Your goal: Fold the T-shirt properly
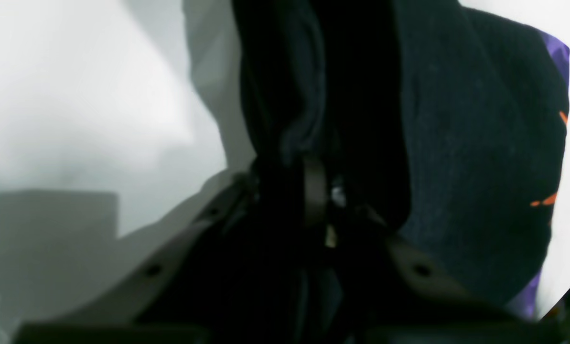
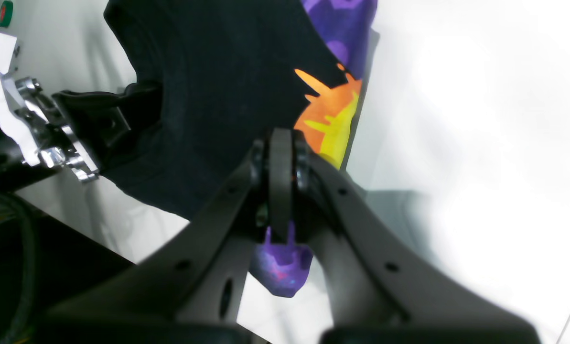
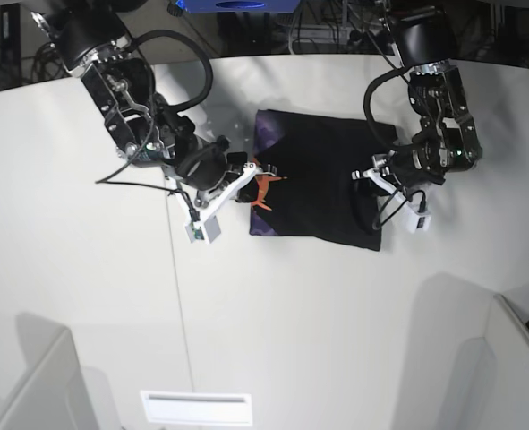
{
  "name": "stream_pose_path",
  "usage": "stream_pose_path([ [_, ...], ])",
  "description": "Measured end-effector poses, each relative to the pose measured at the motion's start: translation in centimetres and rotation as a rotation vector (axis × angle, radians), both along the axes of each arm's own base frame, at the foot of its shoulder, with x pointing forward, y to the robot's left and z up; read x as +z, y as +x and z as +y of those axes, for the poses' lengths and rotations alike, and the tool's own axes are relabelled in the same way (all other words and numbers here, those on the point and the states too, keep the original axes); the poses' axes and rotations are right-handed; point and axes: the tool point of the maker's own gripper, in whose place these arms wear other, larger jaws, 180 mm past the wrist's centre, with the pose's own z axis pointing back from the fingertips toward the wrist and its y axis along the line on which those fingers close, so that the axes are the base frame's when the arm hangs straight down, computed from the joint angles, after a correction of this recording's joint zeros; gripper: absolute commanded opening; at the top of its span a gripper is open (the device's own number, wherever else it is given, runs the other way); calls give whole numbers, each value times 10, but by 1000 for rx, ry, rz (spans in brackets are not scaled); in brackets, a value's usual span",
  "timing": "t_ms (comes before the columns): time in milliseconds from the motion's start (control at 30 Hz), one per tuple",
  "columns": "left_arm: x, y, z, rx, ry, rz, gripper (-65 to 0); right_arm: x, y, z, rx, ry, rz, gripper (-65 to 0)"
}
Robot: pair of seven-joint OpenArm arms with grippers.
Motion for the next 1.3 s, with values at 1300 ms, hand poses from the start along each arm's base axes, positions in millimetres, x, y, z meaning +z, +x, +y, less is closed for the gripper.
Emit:
stream_pose_path([
  [1300, 33, 62, -149, -958, 423, -171, -650, -20, -27, -195, -707, 6, 84, -650],
])
